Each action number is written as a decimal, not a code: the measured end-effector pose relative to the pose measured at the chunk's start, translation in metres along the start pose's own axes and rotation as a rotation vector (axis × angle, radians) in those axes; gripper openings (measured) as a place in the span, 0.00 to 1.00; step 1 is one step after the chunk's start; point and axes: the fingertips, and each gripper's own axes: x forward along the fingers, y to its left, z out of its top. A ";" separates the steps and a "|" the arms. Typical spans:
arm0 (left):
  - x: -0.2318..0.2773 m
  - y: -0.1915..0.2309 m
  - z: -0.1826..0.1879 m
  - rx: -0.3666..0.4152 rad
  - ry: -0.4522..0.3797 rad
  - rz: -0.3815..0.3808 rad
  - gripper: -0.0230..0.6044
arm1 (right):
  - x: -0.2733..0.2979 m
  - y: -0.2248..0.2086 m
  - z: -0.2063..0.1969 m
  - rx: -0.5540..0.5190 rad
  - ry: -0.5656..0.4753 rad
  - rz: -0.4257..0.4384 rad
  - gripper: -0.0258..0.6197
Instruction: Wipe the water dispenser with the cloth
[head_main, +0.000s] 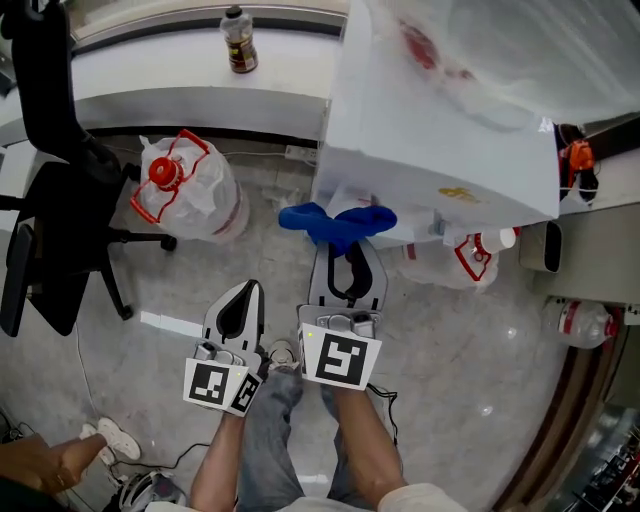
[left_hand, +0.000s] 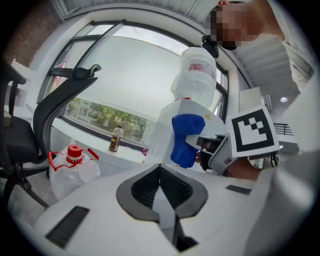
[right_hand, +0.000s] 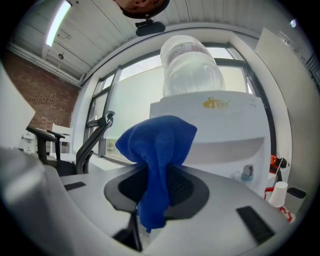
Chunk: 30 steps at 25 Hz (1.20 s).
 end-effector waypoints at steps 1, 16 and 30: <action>-0.001 -0.006 0.009 0.003 -0.001 -0.005 0.05 | -0.001 -0.004 0.015 -0.018 -0.014 -0.002 0.20; -0.019 -0.064 0.125 0.041 0.004 -0.043 0.05 | 0.001 -0.050 0.134 -0.046 -0.015 -0.051 0.20; 0.009 -0.141 0.126 0.073 0.028 -0.135 0.05 | -0.045 -0.201 0.119 -0.115 0.053 -0.225 0.20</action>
